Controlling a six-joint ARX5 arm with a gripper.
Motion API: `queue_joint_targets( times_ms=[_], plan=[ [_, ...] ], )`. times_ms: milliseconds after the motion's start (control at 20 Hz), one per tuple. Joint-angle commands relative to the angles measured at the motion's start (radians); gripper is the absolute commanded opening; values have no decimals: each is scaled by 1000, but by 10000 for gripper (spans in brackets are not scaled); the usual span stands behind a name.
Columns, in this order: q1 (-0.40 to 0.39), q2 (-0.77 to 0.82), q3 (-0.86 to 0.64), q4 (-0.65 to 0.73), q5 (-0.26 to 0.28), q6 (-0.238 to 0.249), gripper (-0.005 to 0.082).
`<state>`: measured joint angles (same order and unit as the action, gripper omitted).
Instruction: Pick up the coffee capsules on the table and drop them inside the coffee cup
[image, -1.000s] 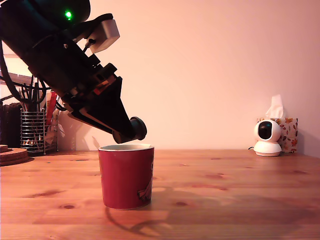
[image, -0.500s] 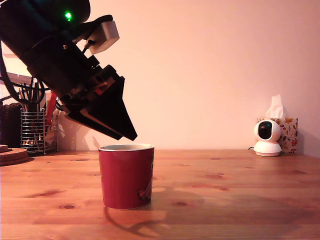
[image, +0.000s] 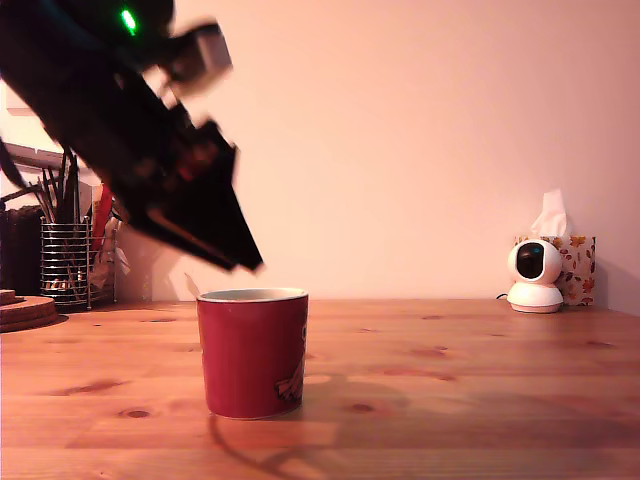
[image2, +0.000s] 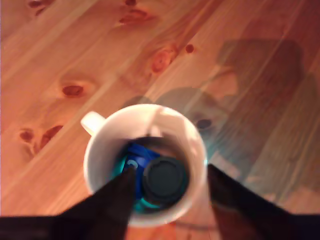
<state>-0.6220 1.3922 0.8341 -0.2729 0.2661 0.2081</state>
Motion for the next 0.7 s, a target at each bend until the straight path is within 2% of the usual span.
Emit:
queue_joint_targets(
  times_ms=[0, 100, 250, 350, 500, 650],
  plan=[
    [-3, -50, 4, -19, 2, -26, 101],
    [1, -89, 4, -50, 2, -47, -24],
    [1, -148, 4, -74, -9, -68, -24],
    [1, -180, 4, -90, -45, -97, -24],
    [21, -208, 4, -130, -97, -104, -24],
    [67, -236, 4, -126, -95, -104, -24]
  ],
)
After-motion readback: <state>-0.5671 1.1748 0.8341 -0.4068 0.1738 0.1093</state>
